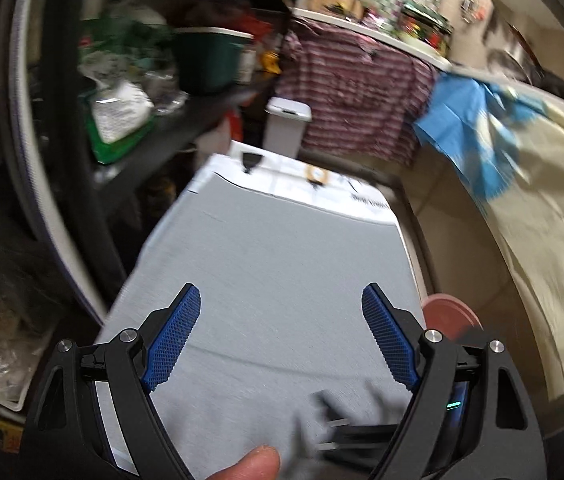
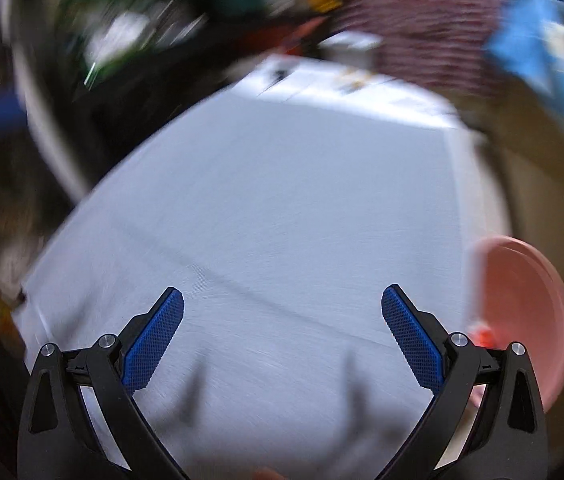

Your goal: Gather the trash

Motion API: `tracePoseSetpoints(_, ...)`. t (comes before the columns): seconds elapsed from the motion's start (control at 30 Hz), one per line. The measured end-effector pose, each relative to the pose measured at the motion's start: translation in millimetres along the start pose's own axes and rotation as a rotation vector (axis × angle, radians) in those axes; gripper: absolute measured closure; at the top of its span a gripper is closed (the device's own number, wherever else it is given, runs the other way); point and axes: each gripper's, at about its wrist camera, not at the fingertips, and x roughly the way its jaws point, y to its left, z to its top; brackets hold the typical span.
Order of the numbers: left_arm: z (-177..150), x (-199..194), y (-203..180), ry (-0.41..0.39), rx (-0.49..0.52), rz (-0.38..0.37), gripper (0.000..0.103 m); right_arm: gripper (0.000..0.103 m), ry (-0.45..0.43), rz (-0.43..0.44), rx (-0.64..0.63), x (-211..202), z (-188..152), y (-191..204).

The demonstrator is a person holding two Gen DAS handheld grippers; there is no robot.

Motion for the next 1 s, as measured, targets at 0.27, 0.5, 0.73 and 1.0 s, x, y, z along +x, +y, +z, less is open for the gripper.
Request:
tracePoseSetpoints(0.27, 7.5, 11.0, 20.2, 0.017, -0.032, 0.005, 0.023, 0.005, 0.023, 0.068, -0.148, 52.7, 5.9, 38.2)
tracePoseSetpoints(0.5, 13.3, 26.1, 20.1, 0.053, -0.043, -0.029, 0.023, 0.004, 0.008, 0.086, -0.151, 54.2, 6.0, 34.8)
tracePoseSetpoints(0.73, 14.7, 30.4, 15.9, 0.056, -0.043, -0.038, 0.023, 0.004, 0.008, 0.084, -0.151, 58.2, 8.0, 36.1)
tracePoseSetpoints(1.0, 19.2, 31.0, 13.9, 0.046, -0.046, -0.039, 0.023, 0.004, 0.008, 0.085, -0.151, 58.1, 7.7, 36.1)
